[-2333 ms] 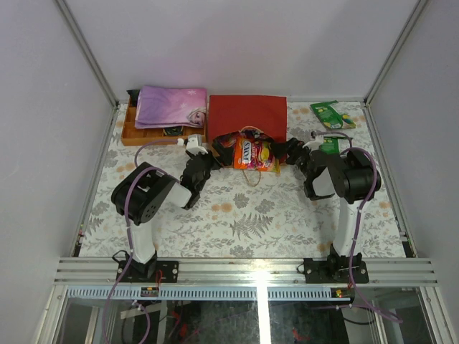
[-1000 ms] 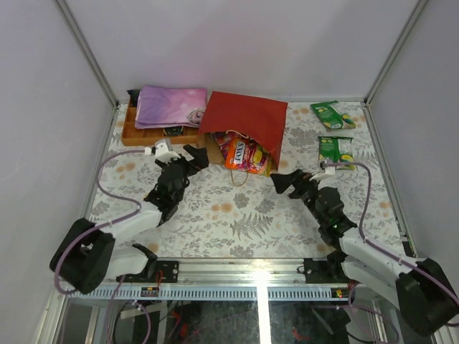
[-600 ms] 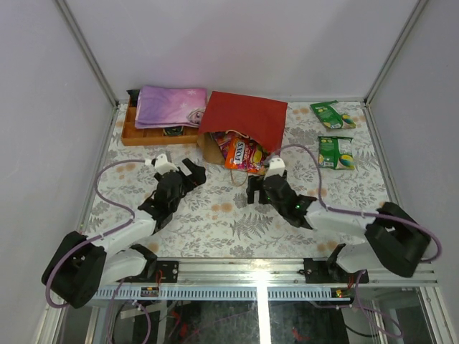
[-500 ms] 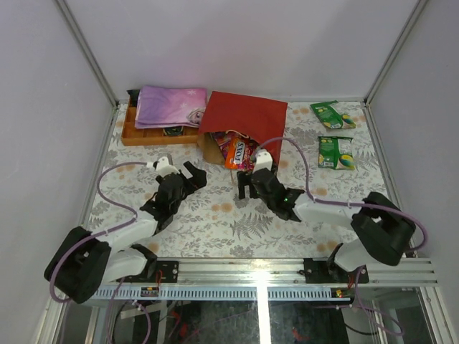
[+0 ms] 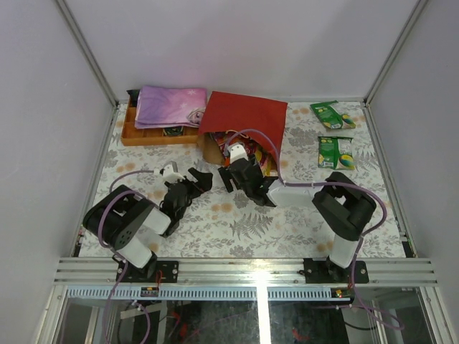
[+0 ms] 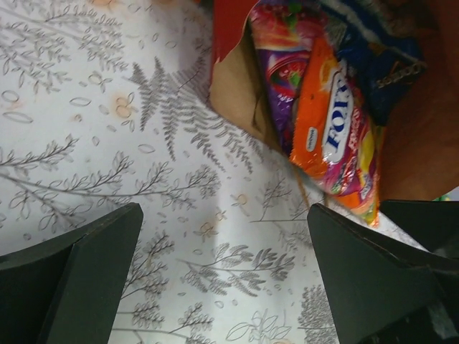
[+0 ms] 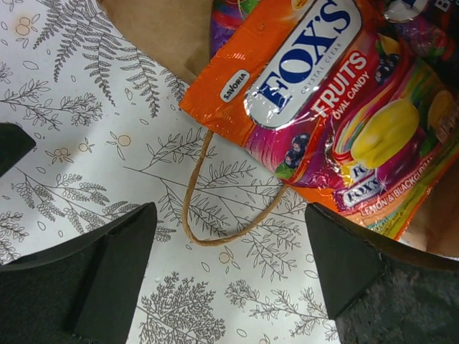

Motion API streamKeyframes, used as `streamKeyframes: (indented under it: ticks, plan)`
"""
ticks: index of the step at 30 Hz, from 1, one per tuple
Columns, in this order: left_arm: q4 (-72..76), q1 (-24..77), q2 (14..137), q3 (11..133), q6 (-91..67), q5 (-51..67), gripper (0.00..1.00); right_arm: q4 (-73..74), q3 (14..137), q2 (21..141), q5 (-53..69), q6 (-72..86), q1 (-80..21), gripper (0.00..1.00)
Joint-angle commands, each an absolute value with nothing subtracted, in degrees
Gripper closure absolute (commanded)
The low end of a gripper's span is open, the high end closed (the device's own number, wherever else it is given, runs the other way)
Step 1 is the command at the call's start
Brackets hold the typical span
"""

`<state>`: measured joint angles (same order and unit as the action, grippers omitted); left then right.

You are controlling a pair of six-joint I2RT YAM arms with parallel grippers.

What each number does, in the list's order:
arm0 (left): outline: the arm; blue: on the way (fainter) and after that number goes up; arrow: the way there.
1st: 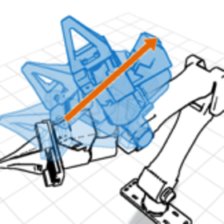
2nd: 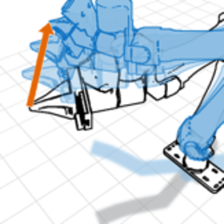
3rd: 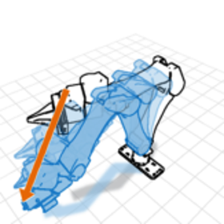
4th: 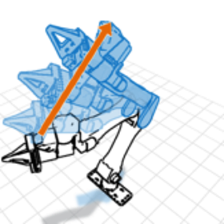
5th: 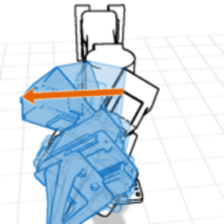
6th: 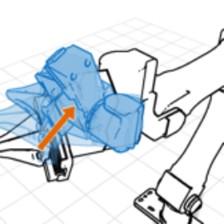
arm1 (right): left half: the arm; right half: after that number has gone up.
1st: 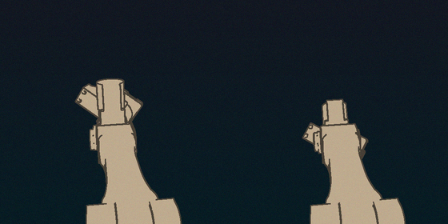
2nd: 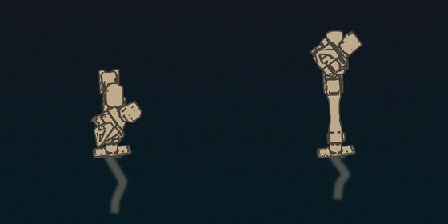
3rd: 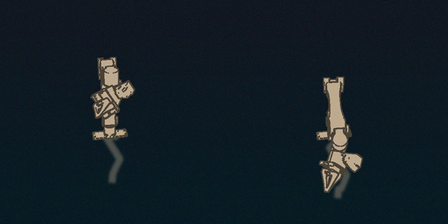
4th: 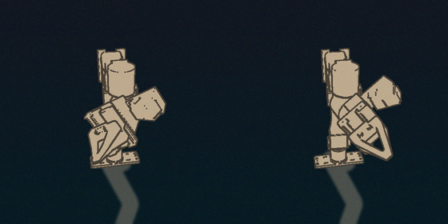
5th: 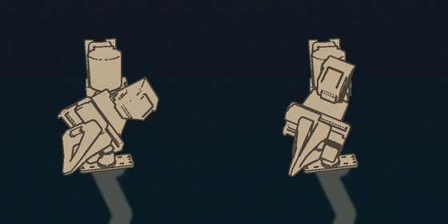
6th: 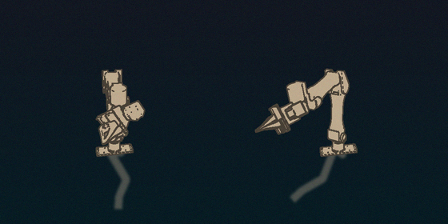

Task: Take the snacks out of the paper bag
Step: Take out the snack from the paper bag.

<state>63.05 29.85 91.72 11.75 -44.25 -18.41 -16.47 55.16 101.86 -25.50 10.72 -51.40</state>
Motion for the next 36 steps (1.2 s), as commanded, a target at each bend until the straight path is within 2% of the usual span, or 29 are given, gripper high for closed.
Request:
streamKeyframes:
  ticks: [1, 8, 13, 22, 30, 36]
  plan:
    - [72.50, 29.55, 93.01, 13.42, -44.56, -19.87, 0.00, -17.77, 59.03, 103.53, -24.16, 8.13, -50.38, 0.08]
    - [69.36, 29.53, 93.48, 16.28, -45.47, -18.33, 0.00, -19.01, 60.31, 106.06, -23.65, 6.50, -47.55, 0.09]
    - [65.38, 29.54, 94.17, 19.25, -45.65, -17.88, 0.00, -19.78, 62.79, 108.74, -21.63, 4.10, -46.23, 0.16]
    - [65.57, 29.54, 97.92, 22.97, -45.00, -17.85, 0.00, -18.39, 68.15, 112.71, -19.07, 0.83, -45.70, 0.23]
    - [67.84, 29.55, 99.22, 23.05, -45.54, -16.24, 0.00, -17.04, 70.78, 115.36, -19.32, -0.57, -44.29, 0.24]
    - [65.01, 29.44, 97.86, 23.29, -45.74, -16.78, 0.00, -16.52, 71.07, 115.06, -15.47, -2.10, -44.35, 0.28]
